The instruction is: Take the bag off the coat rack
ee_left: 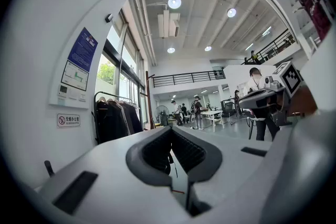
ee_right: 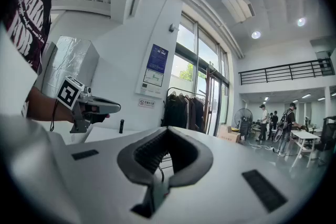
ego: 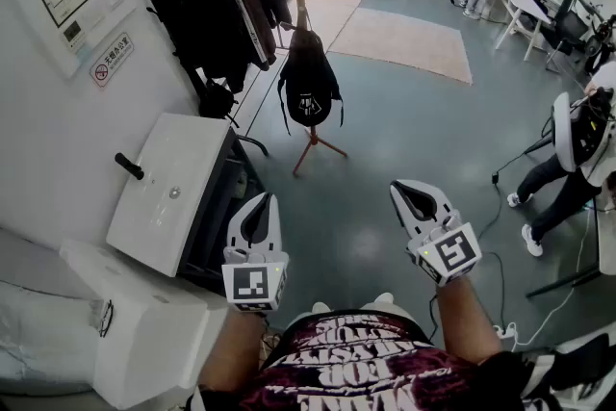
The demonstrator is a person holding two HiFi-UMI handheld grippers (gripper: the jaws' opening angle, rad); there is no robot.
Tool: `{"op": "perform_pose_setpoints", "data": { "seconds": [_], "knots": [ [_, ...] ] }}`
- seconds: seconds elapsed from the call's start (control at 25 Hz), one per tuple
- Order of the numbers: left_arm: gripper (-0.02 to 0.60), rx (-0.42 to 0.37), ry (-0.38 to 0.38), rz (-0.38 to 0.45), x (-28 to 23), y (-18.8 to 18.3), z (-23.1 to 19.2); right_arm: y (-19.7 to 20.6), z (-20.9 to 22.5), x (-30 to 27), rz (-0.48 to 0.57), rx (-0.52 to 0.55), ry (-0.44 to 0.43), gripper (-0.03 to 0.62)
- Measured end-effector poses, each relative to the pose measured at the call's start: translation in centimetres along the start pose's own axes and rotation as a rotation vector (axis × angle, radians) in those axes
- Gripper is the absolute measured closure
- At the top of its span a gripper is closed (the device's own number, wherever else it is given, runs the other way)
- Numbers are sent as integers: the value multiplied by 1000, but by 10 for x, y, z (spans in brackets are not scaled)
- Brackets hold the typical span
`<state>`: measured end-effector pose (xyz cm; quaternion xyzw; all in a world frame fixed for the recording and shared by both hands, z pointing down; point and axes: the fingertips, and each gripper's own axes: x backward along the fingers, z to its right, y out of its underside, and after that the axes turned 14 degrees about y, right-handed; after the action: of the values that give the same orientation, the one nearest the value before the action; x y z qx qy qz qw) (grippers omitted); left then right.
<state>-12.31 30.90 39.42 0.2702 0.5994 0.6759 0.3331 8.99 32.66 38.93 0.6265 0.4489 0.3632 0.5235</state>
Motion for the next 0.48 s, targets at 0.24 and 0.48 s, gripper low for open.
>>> {"op": "perform_pose_setpoints", "data": {
  "seconds": [0.24, 0.48],
  "knots": [
    [575, 13, 31, -5, 19, 5, -1, -2, -26, 9, -34, -12, -9, 591],
    [576, 30, 22, 1, 28, 13, -9, -1, -35, 13, -54, -2, 5, 589]
  ]
}}
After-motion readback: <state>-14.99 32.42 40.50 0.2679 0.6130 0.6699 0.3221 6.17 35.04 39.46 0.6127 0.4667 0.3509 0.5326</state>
